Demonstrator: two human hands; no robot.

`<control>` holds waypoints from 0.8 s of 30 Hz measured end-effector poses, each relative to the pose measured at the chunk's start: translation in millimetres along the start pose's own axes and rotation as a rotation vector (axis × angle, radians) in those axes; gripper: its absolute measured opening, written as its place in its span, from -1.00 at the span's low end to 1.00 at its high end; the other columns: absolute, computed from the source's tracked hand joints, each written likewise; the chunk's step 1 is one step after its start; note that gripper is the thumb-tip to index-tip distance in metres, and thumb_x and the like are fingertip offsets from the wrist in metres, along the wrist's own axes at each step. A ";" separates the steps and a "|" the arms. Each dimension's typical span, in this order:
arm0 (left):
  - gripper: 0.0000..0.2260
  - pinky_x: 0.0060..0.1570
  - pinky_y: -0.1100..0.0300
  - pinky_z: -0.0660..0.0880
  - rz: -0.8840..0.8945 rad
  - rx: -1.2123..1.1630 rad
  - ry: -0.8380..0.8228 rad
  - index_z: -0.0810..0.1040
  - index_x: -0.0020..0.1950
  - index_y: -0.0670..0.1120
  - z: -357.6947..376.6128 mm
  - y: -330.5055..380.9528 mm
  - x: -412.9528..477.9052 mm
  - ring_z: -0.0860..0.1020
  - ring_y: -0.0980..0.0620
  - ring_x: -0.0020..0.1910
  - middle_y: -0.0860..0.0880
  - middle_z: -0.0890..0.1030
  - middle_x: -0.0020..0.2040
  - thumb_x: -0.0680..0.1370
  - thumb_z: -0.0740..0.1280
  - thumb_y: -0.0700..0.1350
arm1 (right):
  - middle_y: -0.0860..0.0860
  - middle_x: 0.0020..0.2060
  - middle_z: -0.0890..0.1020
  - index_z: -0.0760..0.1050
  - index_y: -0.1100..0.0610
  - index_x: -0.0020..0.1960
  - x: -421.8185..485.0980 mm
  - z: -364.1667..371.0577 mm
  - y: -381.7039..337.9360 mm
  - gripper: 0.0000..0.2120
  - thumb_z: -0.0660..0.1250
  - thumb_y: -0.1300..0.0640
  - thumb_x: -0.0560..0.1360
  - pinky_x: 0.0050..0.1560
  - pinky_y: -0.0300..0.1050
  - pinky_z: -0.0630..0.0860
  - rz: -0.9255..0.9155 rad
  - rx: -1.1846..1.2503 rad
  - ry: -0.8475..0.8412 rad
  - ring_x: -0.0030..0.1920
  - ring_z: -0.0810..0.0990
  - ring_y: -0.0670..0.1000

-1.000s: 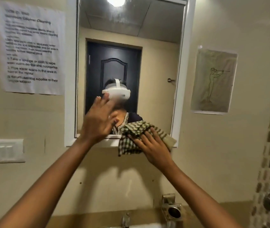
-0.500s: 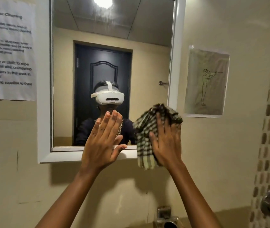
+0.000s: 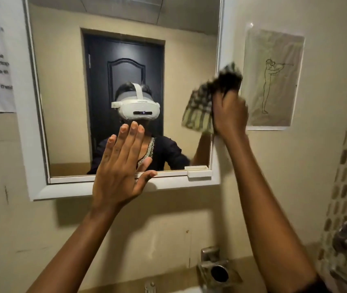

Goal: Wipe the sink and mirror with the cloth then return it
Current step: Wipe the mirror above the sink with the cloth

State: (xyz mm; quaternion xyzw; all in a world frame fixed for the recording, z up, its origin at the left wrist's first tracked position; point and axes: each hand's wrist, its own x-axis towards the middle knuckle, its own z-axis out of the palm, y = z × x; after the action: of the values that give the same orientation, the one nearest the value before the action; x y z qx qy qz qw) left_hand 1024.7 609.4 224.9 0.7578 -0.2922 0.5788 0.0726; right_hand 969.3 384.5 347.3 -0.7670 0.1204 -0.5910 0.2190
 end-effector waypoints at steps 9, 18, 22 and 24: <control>-0.33 0.48 -0.06 0.05 0.003 -0.020 -0.039 0.10 0.51 -0.21 -2.5 2.7 -0.4 0.01 -0.09 0.53 -0.14 0.08 0.54 0.57 -0.05 0.25 | 0.14 -0.38 0.50 0.41 0.27 -0.32 -141.1 13.1 62.5 -0.70 0.13 0.26 0.57 -0.32 -0.14 0.18 0.526 0.336 -0.114 -0.29 0.47 0.18; -0.30 0.50 0.03 -0.06 0.006 -0.156 -0.051 0.11 0.50 -0.22 -9.6 1.3 -1.5 -0.01 -0.07 0.53 -0.13 0.09 0.53 0.55 -0.06 0.26 | 0.37 0.09 0.58 0.49 0.44 0.14 -240.0 97.2 -24.8 -0.44 0.02 0.09 0.36 0.06 0.05 0.52 0.642 0.480 -0.247 0.10 0.58 0.27; -0.32 0.51 0.04 -0.10 0.011 -0.314 -0.071 0.07 0.52 -0.16 -12.1 -4.1 -1.8 -0.03 -0.04 0.54 -0.09 0.06 0.54 0.55 -0.01 0.26 | 0.43 0.11 0.50 0.36 0.49 0.18 -268.8 81.9 -60.9 -0.71 0.11 0.36 0.50 -0.10 -0.22 0.46 0.449 0.481 -0.584 0.11 0.49 0.38; -0.33 0.50 -0.03 -0.08 0.045 -0.358 -0.093 0.07 0.52 -0.14 -11.3 -8.4 -3.9 -0.02 -0.04 0.54 -0.09 0.09 0.54 0.55 0.00 0.25 | 0.34 0.23 0.45 0.20 0.29 0.39 -276.7 74.7 -50.7 -0.55 0.13 0.39 0.51 0.11 -0.06 0.48 0.380 0.520 -0.640 0.17 0.47 0.34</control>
State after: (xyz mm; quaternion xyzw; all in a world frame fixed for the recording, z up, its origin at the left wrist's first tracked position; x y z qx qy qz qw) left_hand 1019.0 622.8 226.9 0.7520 -0.4104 0.4835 0.1796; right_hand 961.8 566.1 119.9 -0.7950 0.0329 -0.2839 0.5352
